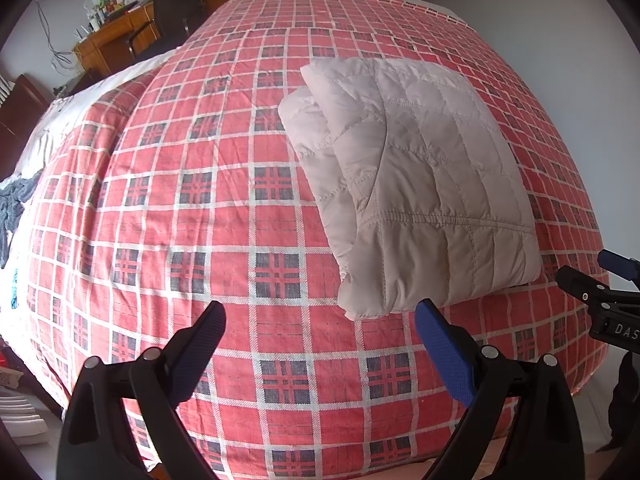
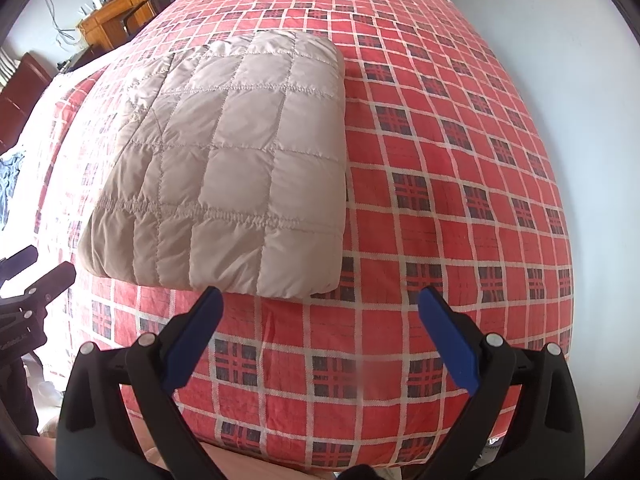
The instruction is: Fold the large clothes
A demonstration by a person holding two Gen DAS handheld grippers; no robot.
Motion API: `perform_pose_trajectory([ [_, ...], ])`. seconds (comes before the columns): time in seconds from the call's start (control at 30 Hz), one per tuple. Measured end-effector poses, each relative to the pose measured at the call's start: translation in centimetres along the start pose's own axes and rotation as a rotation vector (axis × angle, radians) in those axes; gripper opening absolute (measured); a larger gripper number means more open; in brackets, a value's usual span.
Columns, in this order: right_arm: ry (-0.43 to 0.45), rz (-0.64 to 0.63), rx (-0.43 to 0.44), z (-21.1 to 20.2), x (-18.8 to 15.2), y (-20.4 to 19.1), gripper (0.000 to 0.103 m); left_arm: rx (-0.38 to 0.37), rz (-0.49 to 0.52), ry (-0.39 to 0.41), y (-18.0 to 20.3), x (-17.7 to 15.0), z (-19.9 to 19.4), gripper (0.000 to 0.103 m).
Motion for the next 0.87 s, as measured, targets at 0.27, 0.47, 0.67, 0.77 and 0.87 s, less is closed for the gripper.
perform_pose_trajectory([
  [0.27,0.004,0.013,-0.012,0.1,0.1,0.5,0.097,0.002,0.000,0.001,0.0,0.0,0.0,0.096],
  [0.47,0.015,0.039,-0.017,0.2,0.2,1.0,0.097,-0.001,0.005,-0.002,0.1,0.0,0.1,0.096],
  [0.67,0.004,0.020,-0.015,0.4,0.0,0.5,0.097,-0.003,0.010,-0.007,0.1,0.0,0.2,0.096],
  [0.77,-0.004,0.012,-0.006,0.6,0.0,0.3,0.097,-0.003,0.010,-0.008,0.1,-0.1,0.2,0.096],
  [0.87,-0.009,0.009,-0.013,0.7,0.0,0.3,0.097,-0.004,0.009,-0.010,0.1,-0.1,0.3,0.096],
])
Point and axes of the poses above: each gripper's, at about its wrist camera, not at the fingertips, and z roughly the way its jaws point, y to its right, x to its top, the point moved 7 cm from there along z, roughly the way its jaws point, and after that the axes turned 2 degrees about -z, right-handed, at the moved point
